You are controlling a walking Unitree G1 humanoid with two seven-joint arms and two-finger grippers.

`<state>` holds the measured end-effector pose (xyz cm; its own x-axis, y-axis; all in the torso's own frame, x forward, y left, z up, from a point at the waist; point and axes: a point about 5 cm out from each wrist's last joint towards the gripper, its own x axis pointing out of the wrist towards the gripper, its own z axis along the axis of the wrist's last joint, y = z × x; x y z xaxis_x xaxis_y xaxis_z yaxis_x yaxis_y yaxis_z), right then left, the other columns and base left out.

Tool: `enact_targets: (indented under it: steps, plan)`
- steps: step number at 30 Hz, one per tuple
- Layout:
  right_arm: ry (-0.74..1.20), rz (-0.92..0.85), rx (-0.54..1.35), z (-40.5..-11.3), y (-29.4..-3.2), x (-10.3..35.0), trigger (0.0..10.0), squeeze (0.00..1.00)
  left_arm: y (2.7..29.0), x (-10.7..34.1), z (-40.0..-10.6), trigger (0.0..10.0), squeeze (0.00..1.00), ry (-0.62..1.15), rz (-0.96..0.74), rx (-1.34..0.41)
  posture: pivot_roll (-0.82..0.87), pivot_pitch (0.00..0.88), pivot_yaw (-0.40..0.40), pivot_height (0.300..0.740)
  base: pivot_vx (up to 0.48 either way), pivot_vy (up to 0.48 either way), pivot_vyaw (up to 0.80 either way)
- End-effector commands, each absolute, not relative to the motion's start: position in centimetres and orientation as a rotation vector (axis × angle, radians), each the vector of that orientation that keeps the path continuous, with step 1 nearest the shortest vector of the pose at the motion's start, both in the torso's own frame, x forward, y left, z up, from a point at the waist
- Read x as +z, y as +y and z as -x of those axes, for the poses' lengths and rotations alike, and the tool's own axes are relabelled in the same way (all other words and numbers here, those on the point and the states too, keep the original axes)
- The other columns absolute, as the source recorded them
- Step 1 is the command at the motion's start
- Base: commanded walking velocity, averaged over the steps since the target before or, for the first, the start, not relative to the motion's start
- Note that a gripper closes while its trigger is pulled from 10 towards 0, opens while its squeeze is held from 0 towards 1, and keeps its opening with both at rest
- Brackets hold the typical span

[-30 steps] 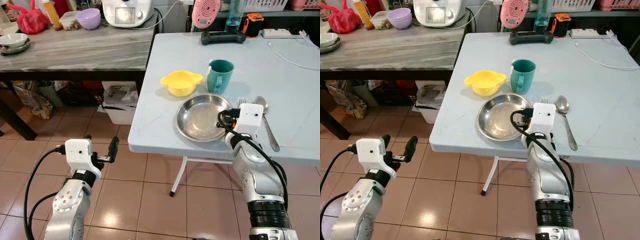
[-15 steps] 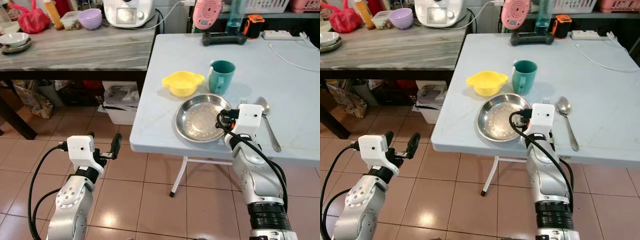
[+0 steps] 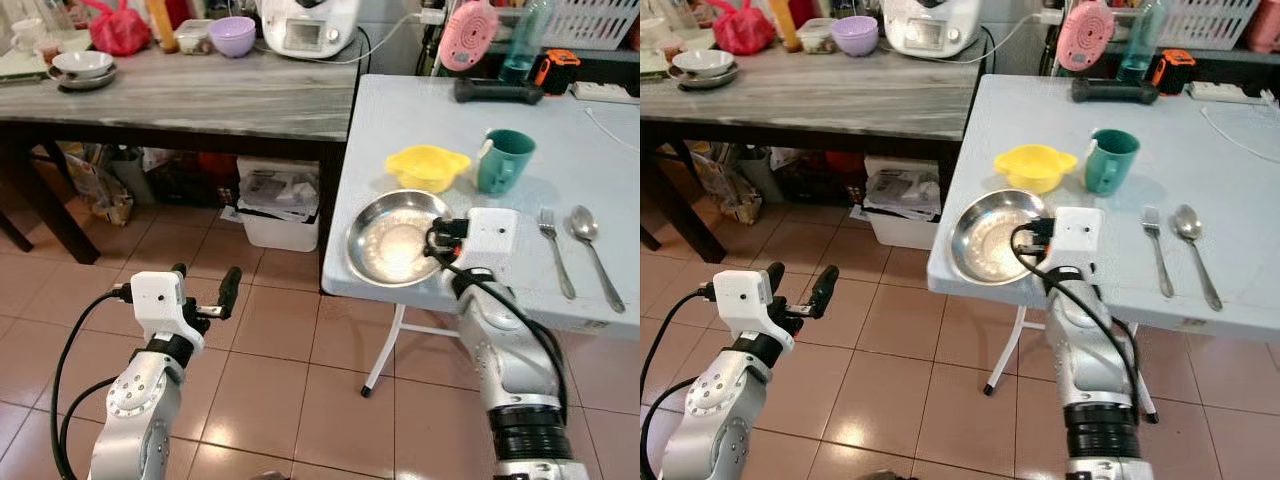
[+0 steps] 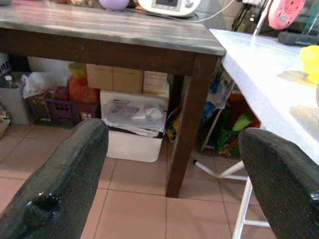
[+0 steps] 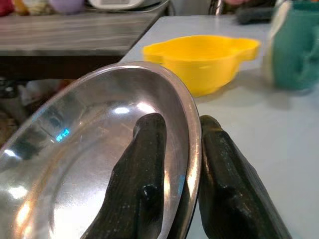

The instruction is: Setting the table

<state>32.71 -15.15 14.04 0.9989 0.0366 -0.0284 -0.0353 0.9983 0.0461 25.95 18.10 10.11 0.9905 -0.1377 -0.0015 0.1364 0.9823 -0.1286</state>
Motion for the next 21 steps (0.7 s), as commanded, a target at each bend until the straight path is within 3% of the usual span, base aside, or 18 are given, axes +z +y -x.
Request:
enact_targets:
  steps: [1,21]
  plan:
    - [0.006,-0.036,0.011,-32.69,-15.92,14.47,10.0,0.0,17.67,9.91,-25.89,10.0,0.0,0.019,0.123,-0.159,-0.1,0.065,0.07,0.74,0.0,0.39,0.0]
    - [-0.023,-0.028,-0.003,-32.78,-15.92,14.83,10.0,0.0,17.2,9.88,-26.16,10.0,0.0,0.021,0.117,-0.168,-0.1,0.065,0.082,0.74,0.0,0.447,0.0]
